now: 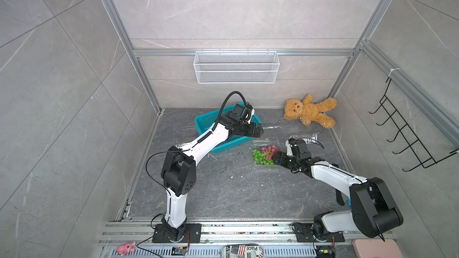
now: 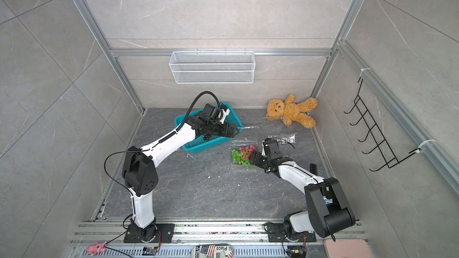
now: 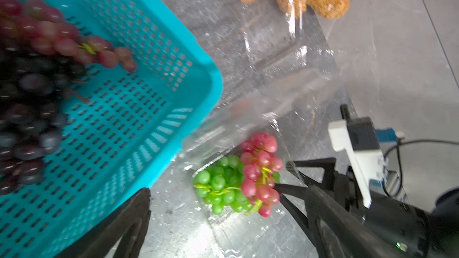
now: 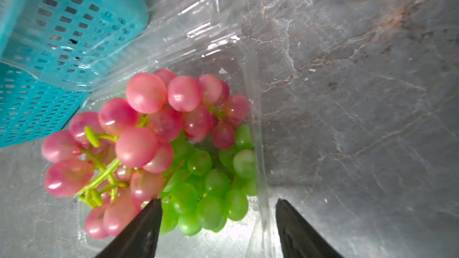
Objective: Pack grapes into containers
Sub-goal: Place the grape into the packing box, then close the packing box at the center of the board.
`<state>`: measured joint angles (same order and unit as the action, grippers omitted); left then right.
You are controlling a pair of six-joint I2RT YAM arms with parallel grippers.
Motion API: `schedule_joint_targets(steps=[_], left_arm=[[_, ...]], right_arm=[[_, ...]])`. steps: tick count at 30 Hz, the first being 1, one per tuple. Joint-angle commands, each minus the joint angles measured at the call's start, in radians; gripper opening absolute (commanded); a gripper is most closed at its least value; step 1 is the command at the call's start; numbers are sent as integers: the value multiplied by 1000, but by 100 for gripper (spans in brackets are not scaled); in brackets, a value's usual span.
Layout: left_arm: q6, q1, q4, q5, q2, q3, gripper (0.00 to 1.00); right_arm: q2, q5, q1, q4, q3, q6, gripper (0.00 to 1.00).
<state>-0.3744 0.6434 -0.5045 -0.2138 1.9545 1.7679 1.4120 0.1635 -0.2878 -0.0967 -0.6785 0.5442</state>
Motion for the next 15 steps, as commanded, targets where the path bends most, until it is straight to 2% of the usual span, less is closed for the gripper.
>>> schedule_joint_targets(steps=[1, 9, 15], left_arm=[[-10, -22, 48, 16, -13, 28, 100], [14, -21, 40, 5, 109, 150, 99], [-5, -20, 40, -87, 197, 239, 99]], right_arm=[[-7, -37, -7, -38, -24, -26, 75], [-83, -71, -5, -123, -61, -61, 78], [-88, -74, -3, -133, -71, -64, 84]])
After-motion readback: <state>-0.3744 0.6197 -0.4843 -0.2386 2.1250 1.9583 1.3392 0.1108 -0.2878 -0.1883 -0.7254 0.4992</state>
